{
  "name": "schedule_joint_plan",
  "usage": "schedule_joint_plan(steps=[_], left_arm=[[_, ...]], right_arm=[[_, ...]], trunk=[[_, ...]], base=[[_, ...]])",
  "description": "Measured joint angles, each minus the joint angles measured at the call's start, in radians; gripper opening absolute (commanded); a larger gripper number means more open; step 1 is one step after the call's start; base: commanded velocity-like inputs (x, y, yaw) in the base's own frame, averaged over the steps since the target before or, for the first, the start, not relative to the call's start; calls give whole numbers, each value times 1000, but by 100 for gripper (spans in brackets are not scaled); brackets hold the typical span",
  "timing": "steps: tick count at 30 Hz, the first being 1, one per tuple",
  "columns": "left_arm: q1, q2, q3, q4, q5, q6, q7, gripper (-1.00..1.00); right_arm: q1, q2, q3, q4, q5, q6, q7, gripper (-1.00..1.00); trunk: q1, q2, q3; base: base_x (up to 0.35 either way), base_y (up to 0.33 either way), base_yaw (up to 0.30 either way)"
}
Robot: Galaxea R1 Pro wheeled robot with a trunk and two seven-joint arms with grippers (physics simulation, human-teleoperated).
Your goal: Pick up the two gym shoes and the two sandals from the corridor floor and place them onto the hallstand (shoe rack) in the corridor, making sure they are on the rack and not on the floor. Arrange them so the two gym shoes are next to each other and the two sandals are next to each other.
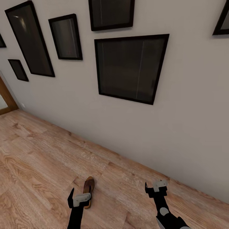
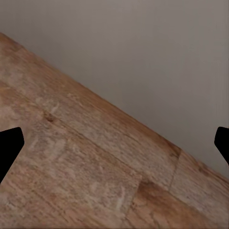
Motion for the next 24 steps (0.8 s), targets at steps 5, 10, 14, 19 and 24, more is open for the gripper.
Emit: schedule_joint_plan(steps=[5,10,14,19,24], left_arm=[[0,0,0,0,0,0,0,100],[0,0,0,0,0,0,0,100],[0,0,0,0,0,0,0,100],[0,0,0,0,0,0,0,100],[0,0,0,0,0,0,0,100]], right_arm=[[0,0,0,0,0,0,0,100],[0,0,0,0,0,0,0,100],[0,0,0,0,0,0,0,100],[0,0,0,0,0,0,0,100],[0,0,0,0,0,0,0,100]], trunk=[[11,-21,-18],[23,-42,-35],[27,-49,-45],[27,-49,-53],[27,-49,-61]], base=[[0,0,0],[0,0,0],[0,0,0],[0,0,0],[0,0,0]])
